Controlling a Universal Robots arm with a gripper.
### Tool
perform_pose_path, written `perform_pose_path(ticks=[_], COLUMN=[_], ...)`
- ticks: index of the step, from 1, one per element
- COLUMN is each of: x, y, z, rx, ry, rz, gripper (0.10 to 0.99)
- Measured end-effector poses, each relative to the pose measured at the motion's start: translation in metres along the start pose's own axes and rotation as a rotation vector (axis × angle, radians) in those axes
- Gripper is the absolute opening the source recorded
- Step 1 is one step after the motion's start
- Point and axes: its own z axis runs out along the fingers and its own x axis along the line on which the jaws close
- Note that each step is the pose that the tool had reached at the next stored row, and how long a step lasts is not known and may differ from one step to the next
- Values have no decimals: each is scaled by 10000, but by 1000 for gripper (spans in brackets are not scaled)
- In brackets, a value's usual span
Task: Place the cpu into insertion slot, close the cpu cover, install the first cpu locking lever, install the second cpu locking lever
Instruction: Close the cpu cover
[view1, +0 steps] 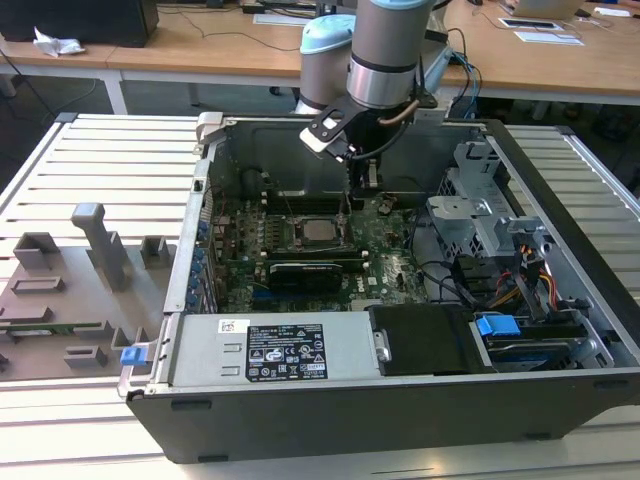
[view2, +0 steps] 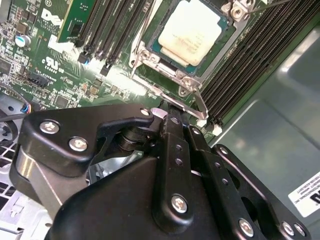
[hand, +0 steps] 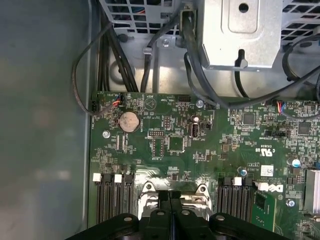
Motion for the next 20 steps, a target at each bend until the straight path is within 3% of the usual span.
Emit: perform_pose_path(ticks=[20], x=[7], y=[-188], z=[4], rx=[0], ry=[-1], rz=[0], gripper=[106])
